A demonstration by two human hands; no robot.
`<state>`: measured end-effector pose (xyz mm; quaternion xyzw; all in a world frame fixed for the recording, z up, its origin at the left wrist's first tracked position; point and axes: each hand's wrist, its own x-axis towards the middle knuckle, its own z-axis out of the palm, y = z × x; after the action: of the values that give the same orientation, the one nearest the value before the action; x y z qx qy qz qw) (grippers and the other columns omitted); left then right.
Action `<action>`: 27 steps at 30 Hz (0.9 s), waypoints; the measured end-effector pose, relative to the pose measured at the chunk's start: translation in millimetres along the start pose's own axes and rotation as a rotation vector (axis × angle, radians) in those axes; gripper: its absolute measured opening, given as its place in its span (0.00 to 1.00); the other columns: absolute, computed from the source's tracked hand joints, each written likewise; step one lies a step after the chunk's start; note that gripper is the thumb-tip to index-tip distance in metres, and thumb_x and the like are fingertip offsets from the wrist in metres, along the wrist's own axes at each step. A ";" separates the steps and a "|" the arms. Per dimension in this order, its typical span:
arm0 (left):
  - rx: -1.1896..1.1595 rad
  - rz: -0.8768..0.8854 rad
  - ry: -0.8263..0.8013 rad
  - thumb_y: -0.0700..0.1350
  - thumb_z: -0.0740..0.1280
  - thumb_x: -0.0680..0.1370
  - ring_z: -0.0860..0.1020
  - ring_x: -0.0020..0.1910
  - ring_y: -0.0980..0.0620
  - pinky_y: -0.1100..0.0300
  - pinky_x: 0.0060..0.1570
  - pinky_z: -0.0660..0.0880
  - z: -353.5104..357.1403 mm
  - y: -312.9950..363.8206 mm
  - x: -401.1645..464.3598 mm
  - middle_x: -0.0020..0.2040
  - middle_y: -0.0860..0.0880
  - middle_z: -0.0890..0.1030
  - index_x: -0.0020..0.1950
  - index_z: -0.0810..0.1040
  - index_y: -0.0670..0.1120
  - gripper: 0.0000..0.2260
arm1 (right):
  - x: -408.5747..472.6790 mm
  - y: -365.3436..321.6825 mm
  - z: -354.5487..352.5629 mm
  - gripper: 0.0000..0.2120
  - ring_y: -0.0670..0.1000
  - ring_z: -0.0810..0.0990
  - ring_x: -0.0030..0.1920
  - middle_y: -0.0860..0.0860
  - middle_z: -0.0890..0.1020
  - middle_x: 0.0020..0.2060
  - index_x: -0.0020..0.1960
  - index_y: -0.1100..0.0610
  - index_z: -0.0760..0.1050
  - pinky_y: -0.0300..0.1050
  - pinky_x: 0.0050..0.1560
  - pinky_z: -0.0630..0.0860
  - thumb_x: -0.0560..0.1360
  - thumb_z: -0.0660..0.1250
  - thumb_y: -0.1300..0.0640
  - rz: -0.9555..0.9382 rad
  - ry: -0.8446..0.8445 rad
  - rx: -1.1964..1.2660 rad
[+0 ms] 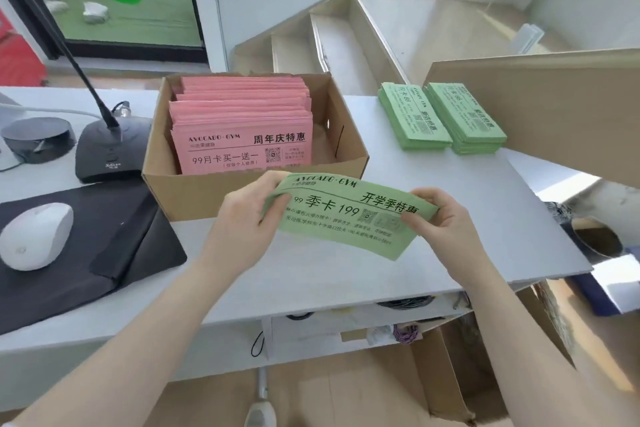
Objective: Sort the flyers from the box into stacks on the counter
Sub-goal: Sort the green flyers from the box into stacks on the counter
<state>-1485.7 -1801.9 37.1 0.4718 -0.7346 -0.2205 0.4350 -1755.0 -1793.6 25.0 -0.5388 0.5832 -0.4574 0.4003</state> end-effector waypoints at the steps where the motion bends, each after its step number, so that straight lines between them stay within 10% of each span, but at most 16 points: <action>1: 0.007 0.047 -0.001 0.41 0.60 0.77 0.74 0.41 0.65 0.74 0.41 0.69 -1.6 5.3 13.3 0.43 0.63 0.77 0.54 0.73 0.55 0.10 | 4.5 -4.5 -3.9 0.15 0.53 0.78 0.40 0.48 0.83 0.41 0.46 0.45 0.76 0.50 0.46 0.75 0.73 0.68 0.66 -0.019 0.011 -0.086; 6: 0.004 0.126 -0.052 0.38 0.60 0.78 0.77 0.41 0.56 0.64 0.42 0.73 19.1 19.6 69.0 0.46 0.54 0.79 0.59 0.75 0.44 0.11 | 25.1 -15.0 -18.3 0.10 0.40 0.74 0.39 0.43 0.79 0.40 0.47 0.47 0.75 0.28 0.37 0.67 0.76 0.64 0.62 -0.098 0.100 -0.326; 9: 0.023 0.131 -0.062 0.36 0.58 0.79 0.74 0.39 0.59 0.76 0.40 0.67 44.2 27.3 103.5 0.47 0.53 0.77 0.62 0.73 0.43 0.13 | 40.4 -10.0 -30.9 0.10 0.40 0.71 0.27 0.46 0.79 0.36 0.49 0.49 0.76 0.30 0.30 0.67 0.78 0.61 0.62 -0.024 0.122 -0.212; 15: -0.101 -0.100 -0.004 0.34 0.56 0.78 0.55 0.73 0.53 0.66 0.69 0.51 115.7 37.0 185.3 0.74 0.47 0.58 0.74 0.54 0.42 0.25 | 109.1 5.3 -73.1 0.10 0.44 0.79 0.34 0.48 0.83 0.42 0.49 0.51 0.76 0.36 0.26 0.72 0.79 0.58 0.63 0.138 0.213 0.232; 18: -0.297 -0.379 -0.067 0.38 0.56 0.80 0.61 0.70 0.58 0.74 0.61 0.55 161.0 40.5 212.7 0.73 0.53 0.60 0.75 0.53 0.45 0.25 | 158.1 19.5 -92.6 0.09 0.45 0.80 0.42 0.47 0.83 0.46 0.51 0.51 0.76 0.35 0.28 0.73 0.79 0.58 0.61 0.239 0.228 0.403; 22: -0.492 -0.683 -0.184 0.39 0.54 0.81 0.66 0.38 0.69 0.81 0.26 0.64 227.2 38.3 233.5 0.49 0.60 0.68 0.71 0.61 0.47 0.18 | 220.3 36.5 -100.1 0.10 0.44 0.79 0.42 0.49 0.81 0.46 0.53 0.55 0.75 0.32 0.28 0.74 0.79 0.57 0.63 0.338 0.209 0.325; 27: -0.510 -0.802 -0.104 0.44 0.63 0.77 0.77 0.51 0.57 0.61 0.45 0.73 283.9 10.8 239.0 0.60 0.53 0.77 0.61 0.68 0.49 0.12 | 246.2 53.8 -98.7 0.11 0.43 0.78 0.33 0.44 0.76 0.42 0.53 0.55 0.68 0.40 0.34 0.80 0.77 0.57 0.68 0.290 0.223 -0.077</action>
<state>-1773.8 -2033.0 -0.9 0.5845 -0.4376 -0.5676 0.3803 -1888.2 -2028.4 5.3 -0.4100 0.7126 -0.4293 0.3738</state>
